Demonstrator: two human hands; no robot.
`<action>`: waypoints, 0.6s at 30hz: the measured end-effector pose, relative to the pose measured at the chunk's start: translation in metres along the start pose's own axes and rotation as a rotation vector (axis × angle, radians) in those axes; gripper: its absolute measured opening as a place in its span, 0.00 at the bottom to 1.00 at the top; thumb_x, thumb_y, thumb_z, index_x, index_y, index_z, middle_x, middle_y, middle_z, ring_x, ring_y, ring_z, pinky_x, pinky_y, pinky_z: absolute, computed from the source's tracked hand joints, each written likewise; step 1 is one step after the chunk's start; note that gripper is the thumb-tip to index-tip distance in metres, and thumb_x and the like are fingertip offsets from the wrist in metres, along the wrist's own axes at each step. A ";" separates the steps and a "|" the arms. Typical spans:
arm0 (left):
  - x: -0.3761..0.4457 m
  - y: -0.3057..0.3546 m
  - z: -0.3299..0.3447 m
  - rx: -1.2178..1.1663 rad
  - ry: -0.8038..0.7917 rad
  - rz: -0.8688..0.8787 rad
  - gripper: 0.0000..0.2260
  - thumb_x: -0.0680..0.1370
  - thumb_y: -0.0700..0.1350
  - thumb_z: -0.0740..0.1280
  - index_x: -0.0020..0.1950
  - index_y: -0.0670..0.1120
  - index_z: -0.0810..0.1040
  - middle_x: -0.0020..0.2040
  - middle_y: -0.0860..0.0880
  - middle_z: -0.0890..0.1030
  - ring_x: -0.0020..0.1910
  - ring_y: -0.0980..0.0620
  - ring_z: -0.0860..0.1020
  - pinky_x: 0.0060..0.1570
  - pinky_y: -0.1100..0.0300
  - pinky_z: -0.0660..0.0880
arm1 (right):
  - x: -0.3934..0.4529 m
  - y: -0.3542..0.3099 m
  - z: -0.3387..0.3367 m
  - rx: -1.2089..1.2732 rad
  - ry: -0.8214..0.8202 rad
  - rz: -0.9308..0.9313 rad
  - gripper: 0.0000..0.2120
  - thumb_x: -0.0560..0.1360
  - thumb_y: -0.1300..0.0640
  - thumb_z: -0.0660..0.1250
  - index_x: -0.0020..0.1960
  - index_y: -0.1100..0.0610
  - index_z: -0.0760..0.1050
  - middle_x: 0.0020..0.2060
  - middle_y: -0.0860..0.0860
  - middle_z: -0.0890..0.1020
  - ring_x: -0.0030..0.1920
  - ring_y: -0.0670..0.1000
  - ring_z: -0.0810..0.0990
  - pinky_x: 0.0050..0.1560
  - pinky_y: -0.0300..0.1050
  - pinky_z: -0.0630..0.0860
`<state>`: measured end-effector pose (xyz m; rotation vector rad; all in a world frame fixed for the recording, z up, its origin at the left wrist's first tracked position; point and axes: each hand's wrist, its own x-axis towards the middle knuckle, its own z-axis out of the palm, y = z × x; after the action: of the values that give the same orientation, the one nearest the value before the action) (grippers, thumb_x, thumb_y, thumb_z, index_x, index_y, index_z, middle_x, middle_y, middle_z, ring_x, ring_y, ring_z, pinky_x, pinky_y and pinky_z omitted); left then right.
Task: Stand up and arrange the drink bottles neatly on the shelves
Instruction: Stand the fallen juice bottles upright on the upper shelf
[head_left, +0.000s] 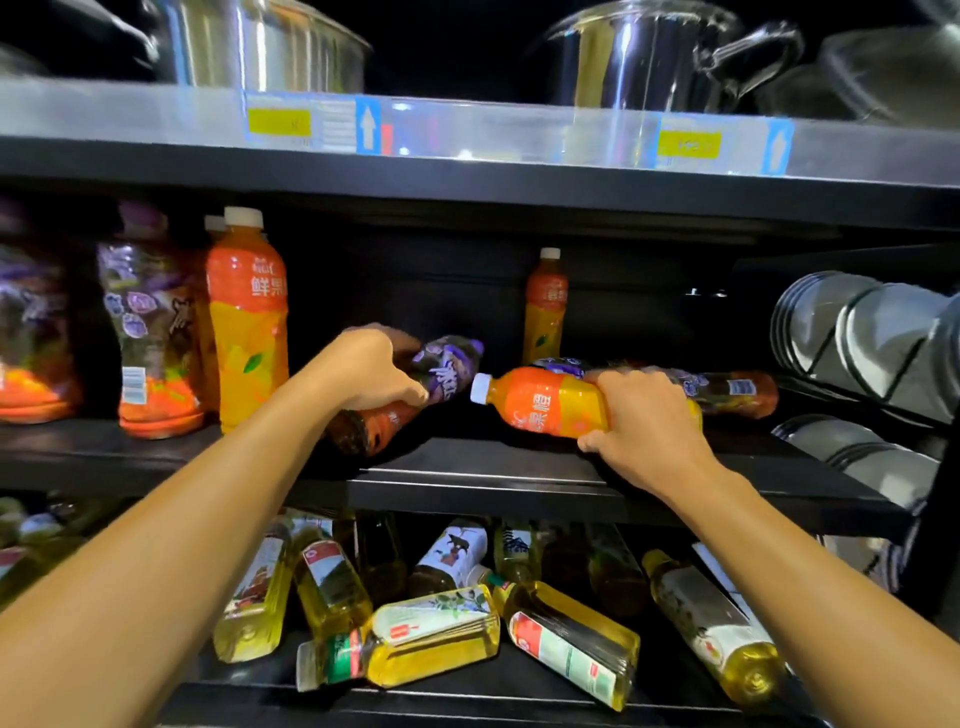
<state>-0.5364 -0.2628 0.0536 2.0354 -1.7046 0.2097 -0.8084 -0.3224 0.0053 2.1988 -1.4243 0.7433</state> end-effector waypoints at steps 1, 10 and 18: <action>-0.003 -0.007 0.003 -0.124 0.080 0.020 0.31 0.71 0.53 0.74 0.72 0.51 0.72 0.64 0.47 0.79 0.58 0.48 0.78 0.51 0.61 0.73 | -0.002 -0.004 0.001 0.105 0.052 0.003 0.33 0.66 0.43 0.76 0.67 0.51 0.71 0.58 0.52 0.78 0.59 0.57 0.73 0.56 0.52 0.71; -0.024 -0.033 0.032 -0.755 0.411 0.144 0.33 0.73 0.45 0.76 0.75 0.46 0.66 0.65 0.52 0.70 0.57 0.68 0.72 0.53 0.78 0.65 | -0.006 -0.057 -0.003 0.894 0.199 -0.027 0.28 0.72 0.58 0.73 0.69 0.50 0.66 0.59 0.47 0.72 0.56 0.42 0.72 0.53 0.28 0.67; -0.032 -0.059 0.030 -0.806 0.273 0.141 0.23 0.74 0.45 0.75 0.67 0.47 0.73 0.55 0.57 0.80 0.48 0.68 0.79 0.48 0.68 0.78 | 0.020 -0.090 0.010 1.177 0.031 0.127 0.20 0.78 0.51 0.68 0.67 0.51 0.67 0.58 0.48 0.79 0.58 0.48 0.79 0.57 0.47 0.77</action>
<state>-0.4925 -0.2409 -0.0010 1.2359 -1.4345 -0.1382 -0.7175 -0.3070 0.0053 2.8299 -1.2331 2.0344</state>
